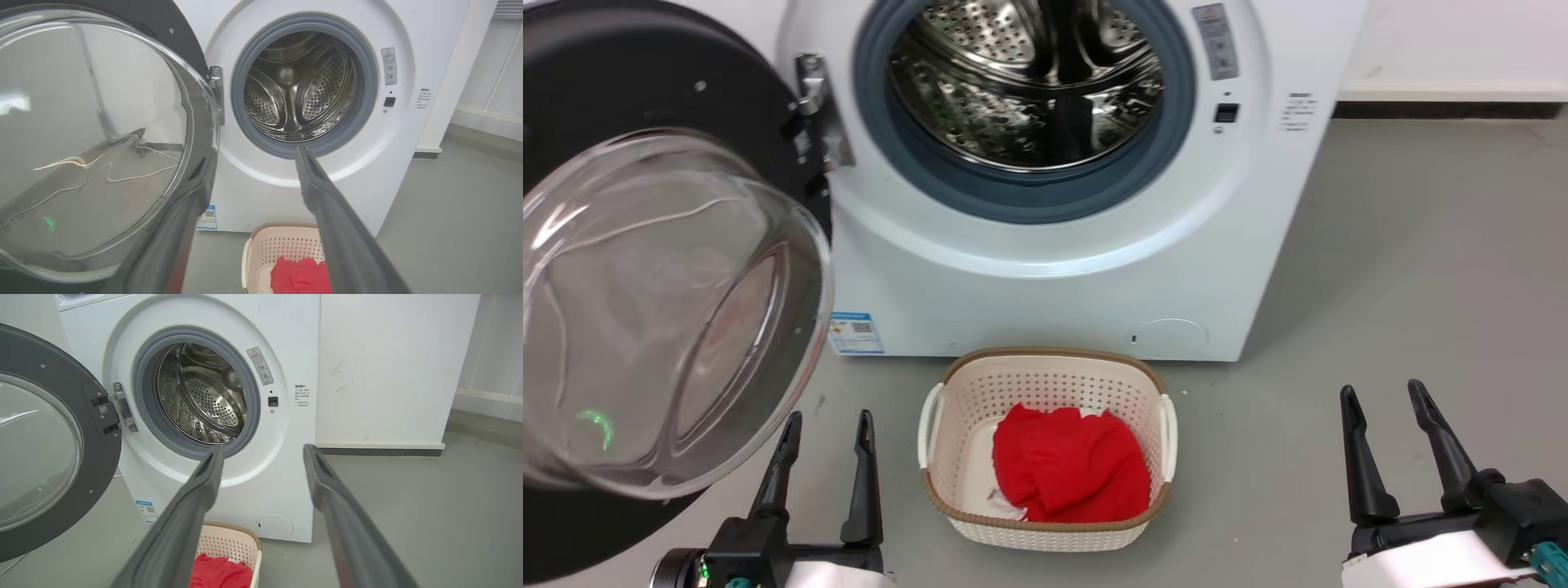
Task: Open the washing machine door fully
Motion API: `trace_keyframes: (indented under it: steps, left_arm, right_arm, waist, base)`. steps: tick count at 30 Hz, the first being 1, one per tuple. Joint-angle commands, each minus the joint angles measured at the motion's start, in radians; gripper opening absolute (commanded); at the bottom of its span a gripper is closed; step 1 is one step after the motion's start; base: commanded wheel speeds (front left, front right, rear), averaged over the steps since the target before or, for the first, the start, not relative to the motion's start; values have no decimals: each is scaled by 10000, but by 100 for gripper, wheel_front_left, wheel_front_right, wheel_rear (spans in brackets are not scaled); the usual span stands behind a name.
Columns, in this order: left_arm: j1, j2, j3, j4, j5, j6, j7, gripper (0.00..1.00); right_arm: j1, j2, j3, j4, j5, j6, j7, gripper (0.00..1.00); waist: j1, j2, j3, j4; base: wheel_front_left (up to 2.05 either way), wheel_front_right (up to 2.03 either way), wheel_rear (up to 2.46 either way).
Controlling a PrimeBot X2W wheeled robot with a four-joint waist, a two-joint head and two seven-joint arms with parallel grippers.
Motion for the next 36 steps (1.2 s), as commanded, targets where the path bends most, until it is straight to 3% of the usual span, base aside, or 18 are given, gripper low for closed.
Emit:
trace_keyframes:
  steps: [1, 8, 31, 32, 36]
  left_arm:
    - [-127, -1, -12, 16, 51, -5, -24, 100]
    - [-125, 67, 167, 161, 369, 115, -24, 100]
    - [-18, 38, 442, 210, 451, 196, -24, 100]
    - [-72, 27, 407, 231, 429, 177, 0, 0]
    - [-37, -4, 405, 569, 122, 144, 110, 0]
  right_arm:
    - [89, 15, -12, -59, -78, -5, 32, 100]
    - [215, 17, -16, -212, -456, -7, 198, 100]
    - [283, 17, -1, -251, -399, -7, 337, 100]
    - [228, -2, 3, -239, -431, 0, 350, 0]
    - [264, -2, 42, 15, -129, 0, 378, 0]
  waist:
    - [0, 0, -65, -181]
    - [0, 0, -179, -662]
    - [0, 0, -177, -651]
    - [0, 0, -176, -650]
    - [0, 0, -175, -647]
  base:
    - [0, 0, 0]
    - [0, 0, 0]
    - [0, 0, 0]
    - [0, 0, 0]
    - [0, 0, 0]
